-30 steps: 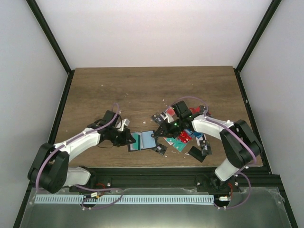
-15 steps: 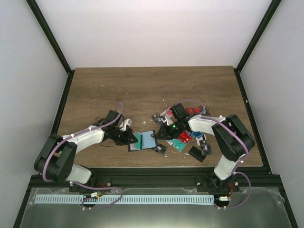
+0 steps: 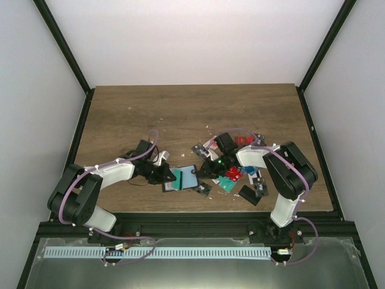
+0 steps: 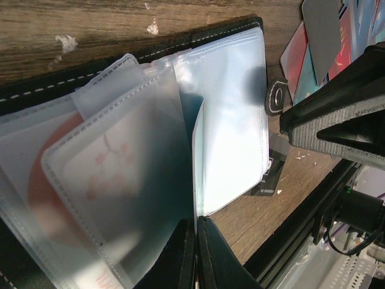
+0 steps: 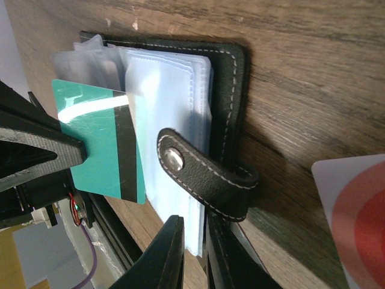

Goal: Put the credit cards into the card holder
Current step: Insert the credit card into the card holder.

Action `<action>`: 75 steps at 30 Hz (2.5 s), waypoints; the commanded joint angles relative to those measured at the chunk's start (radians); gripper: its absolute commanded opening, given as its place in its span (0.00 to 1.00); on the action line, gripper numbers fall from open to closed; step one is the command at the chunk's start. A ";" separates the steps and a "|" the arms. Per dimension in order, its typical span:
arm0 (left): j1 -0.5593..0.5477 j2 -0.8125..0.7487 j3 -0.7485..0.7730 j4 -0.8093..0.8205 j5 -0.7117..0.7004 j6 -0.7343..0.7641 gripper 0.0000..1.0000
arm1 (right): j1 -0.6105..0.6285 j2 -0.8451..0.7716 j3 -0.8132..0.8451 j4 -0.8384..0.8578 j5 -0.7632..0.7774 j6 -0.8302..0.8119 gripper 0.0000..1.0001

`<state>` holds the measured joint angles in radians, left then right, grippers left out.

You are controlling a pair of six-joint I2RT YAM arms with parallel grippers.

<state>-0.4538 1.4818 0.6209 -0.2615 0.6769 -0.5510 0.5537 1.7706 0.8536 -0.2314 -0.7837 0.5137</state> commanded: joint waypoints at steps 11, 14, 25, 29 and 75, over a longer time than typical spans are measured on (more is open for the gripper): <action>0.003 0.030 0.027 0.049 -0.041 0.023 0.04 | -0.005 0.036 0.020 0.021 0.001 -0.013 0.13; 0.003 0.032 0.029 0.058 -0.054 0.013 0.04 | -0.006 0.039 0.022 0.022 0.000 -0.014 0.13; 0.000 0.053 0.007 0.126 -0.059 -0.056 0.04 | -0.005 0.046 0.025 0.024 -0.006 -0.012 0.13; -0.012 0.046 -0.022 0.181 -0.061 -0.110 0.04 | -0.006 0.047 0.022 0.029 -0.009 -0.009 0.12; -0.130 0.050 0.025 0.094 -0.120 -0.206 0.30 | -0.006 -0.016 0.063 -0.023 -0.019 -0.004 0.12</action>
<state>-0.5793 1.5738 0.6079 -0.0082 0.5915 -0.8047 0.5518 1.8065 0.8703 -0.2230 -0.8124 0.5308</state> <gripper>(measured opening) 0.286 0.120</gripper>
